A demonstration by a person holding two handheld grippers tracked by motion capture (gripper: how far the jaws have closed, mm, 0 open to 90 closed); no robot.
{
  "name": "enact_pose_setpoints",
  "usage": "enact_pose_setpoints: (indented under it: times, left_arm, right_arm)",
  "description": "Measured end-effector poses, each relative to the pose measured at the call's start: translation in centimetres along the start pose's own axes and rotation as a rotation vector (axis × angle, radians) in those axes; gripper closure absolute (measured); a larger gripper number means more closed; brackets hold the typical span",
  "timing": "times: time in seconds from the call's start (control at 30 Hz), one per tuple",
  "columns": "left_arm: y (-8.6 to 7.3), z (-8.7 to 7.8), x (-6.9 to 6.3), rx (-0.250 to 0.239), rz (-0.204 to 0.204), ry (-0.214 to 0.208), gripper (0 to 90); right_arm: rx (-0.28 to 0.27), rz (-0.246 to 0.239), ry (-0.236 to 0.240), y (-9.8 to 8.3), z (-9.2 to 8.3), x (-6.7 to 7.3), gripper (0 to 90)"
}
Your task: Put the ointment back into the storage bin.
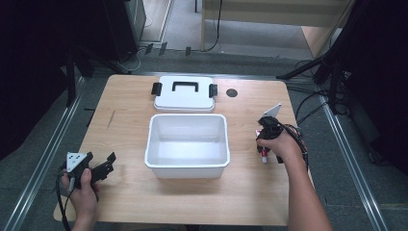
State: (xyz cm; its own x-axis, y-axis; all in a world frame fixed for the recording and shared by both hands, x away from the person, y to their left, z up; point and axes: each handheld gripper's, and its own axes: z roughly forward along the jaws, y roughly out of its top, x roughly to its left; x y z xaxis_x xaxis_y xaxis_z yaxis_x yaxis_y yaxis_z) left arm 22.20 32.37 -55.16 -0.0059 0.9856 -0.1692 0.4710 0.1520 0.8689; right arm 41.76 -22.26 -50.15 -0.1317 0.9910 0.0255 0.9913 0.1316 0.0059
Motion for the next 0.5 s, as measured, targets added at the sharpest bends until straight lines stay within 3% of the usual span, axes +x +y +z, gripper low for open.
enact_pose_setpoints:
  times: [0.17, 0.27, 0.5]
  left_arm:
    - [0.01, -0.01, 0.01, 0.003, -0.001, 0.000, 14.2]
    - [0.01, 0.00, 0.01, 0.003, -0.002, 0.001, 14.2]
    - [0.03, 0.02, 0.04, 0.007, -0.001, -0.002, 14.2]
  right_arm:
    - [0.002, -0.009, -0.008, -0.02, 0.15, 0.07, 71.3]
    - [0.005, -0.044, -0.022, -0.08, 0.12, 0.16, 72.0]
    - [-0.008, -0.076, -0.018, -0.17, -0.36, 0.19, 72.2]
